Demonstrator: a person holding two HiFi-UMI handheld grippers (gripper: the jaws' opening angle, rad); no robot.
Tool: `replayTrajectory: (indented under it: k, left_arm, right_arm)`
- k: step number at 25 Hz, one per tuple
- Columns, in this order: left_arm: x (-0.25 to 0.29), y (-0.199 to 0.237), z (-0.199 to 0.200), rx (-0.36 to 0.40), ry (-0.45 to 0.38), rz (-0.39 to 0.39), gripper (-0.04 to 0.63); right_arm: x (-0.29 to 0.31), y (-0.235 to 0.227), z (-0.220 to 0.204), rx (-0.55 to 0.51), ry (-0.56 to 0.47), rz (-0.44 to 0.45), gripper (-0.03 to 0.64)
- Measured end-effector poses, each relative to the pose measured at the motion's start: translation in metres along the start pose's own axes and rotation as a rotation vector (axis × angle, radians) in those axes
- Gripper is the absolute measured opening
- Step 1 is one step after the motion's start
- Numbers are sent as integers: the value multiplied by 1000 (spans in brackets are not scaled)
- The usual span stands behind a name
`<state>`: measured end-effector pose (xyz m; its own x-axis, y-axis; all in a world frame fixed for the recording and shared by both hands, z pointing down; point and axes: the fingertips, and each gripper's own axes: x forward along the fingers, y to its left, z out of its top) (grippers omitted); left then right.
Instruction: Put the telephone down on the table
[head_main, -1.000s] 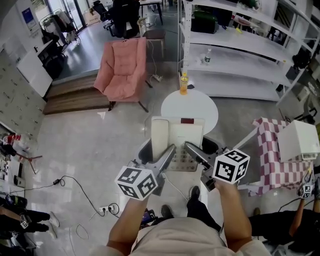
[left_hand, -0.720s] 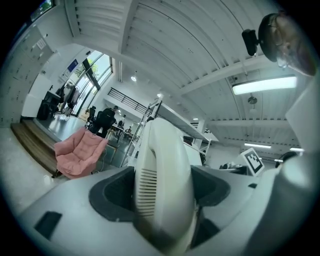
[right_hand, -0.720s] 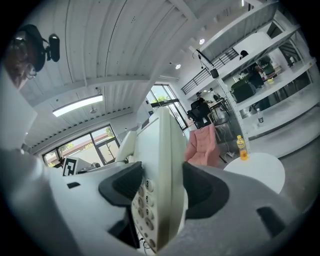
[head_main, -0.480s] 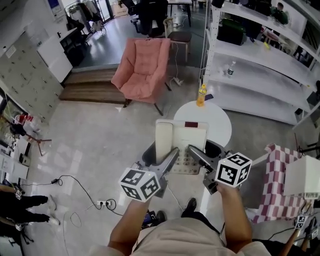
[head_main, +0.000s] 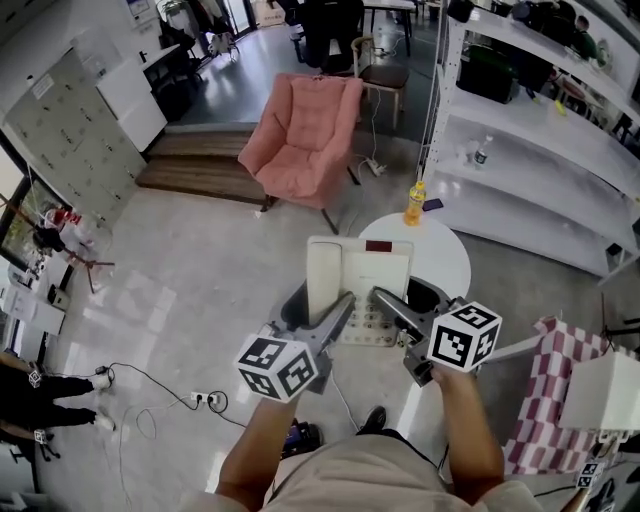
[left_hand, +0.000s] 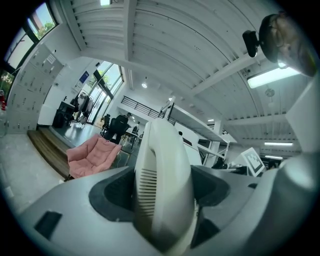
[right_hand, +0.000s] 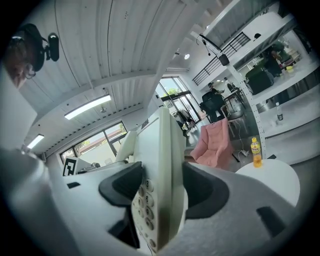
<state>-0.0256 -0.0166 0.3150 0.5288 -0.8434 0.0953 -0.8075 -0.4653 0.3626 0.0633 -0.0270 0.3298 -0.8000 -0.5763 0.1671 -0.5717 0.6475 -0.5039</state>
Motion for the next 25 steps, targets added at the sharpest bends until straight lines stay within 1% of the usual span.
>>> replayTrajectory:
  k: [7,13,16,19,25]
  left_arm:
    - [26,-9,0,9,-12,32,331]
    - [51,-11,-3,14,0,22,330]
    - [60,-3,-3,13,15,-2,331]
    - [72,12,-1,-4,24,-42,331]
    - [107,46,13,-12,67,-164,331]
  right_arm:
    - [-4,-25,14,-4,6,36,241]
    - [-5,-48,21,7,-3,26,241]
    - [1,-55,22,18,-7,3,241]
    - [15,-63,26,16,-12,-40,241]
    - [46,-80,41,34,-48,-158,241]
